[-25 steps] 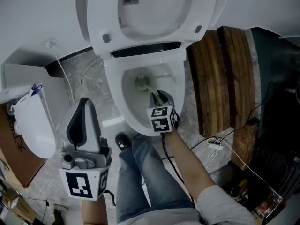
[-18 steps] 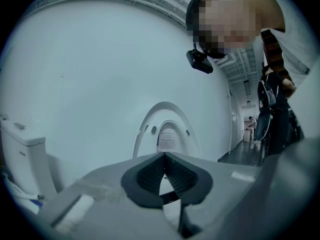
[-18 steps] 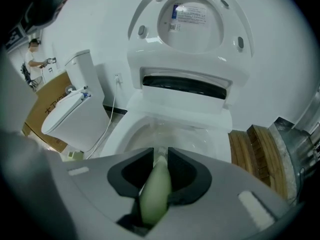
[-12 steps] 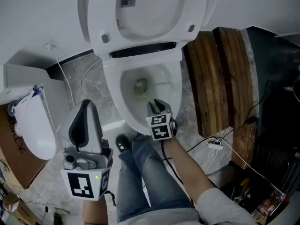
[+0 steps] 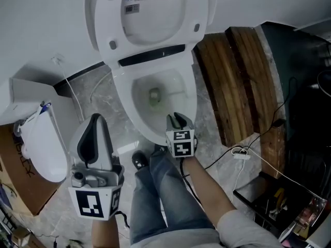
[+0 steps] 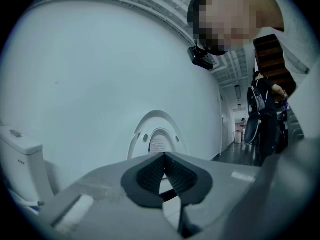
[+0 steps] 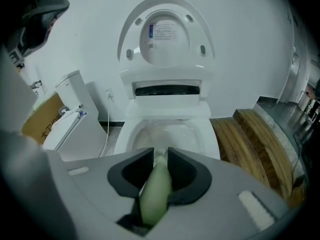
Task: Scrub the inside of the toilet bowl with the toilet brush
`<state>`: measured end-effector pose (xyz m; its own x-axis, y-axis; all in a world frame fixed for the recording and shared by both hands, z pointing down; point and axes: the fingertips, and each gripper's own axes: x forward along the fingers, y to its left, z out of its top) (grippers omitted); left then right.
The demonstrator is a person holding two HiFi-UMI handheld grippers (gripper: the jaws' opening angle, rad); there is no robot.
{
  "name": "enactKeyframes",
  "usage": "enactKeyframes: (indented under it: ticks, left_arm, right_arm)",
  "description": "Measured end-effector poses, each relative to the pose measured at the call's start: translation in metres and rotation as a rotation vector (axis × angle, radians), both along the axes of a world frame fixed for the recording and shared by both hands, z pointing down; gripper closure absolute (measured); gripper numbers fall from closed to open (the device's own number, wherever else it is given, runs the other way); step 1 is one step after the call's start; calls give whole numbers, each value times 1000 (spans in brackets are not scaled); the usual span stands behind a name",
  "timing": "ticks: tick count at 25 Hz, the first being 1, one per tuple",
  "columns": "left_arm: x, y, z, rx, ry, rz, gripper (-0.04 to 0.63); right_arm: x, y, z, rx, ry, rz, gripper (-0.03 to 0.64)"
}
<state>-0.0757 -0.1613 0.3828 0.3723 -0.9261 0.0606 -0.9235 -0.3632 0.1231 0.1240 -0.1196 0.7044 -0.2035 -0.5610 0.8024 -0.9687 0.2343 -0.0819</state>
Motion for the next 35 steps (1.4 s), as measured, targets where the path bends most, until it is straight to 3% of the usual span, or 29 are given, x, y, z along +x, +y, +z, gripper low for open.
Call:
enactKeyframes:
  ticks: [14,22,35]
  left_arm:
    - [1,57,-45,7,-4,86,592]
    - [-1,80,-107,100,-3,115,592]
    - [-15,98,-182,114,-21,96,592]
  right_arm:
    - [10,46,-112,196,-57,129,534]
    - [16,66,-208,342,-73,183,534]
    - [15,83,-363,574,-91,181,535]
